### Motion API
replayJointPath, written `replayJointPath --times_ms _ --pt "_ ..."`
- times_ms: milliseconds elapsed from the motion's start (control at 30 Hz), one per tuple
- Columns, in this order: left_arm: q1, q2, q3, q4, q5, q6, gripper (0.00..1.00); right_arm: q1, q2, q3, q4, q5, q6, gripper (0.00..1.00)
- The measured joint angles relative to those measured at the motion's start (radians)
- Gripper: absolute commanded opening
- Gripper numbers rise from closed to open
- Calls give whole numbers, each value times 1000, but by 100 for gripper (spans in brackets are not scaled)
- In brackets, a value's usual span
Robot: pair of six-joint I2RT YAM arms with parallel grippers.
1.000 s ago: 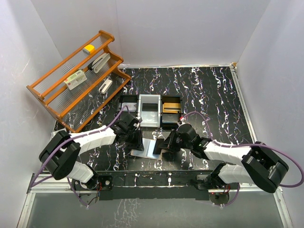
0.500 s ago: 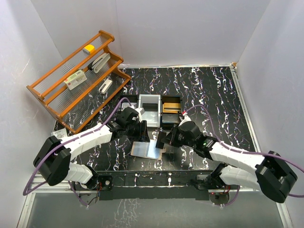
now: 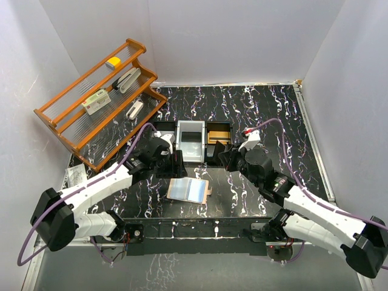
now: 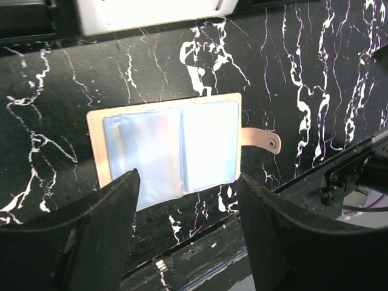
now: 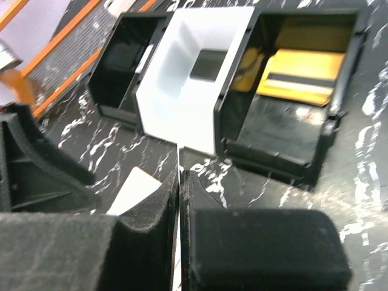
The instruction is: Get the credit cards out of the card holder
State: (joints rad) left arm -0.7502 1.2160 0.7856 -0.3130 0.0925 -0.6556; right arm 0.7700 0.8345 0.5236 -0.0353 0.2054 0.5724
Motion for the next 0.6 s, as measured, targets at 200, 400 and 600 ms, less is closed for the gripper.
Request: replayJointPath --times_ms 200,400,600 --pt "0 -54 -3 -32 -79 -26 78 -38 88 145 -40 116 -213 0" --pt "0 -94 -18 -73 -148 -47 83 -241 340 375 -64 -14 -388 0" --pt "0 -148 -27 -119 -207 -63 91 -246 499 443 -93 -130 -626 0"
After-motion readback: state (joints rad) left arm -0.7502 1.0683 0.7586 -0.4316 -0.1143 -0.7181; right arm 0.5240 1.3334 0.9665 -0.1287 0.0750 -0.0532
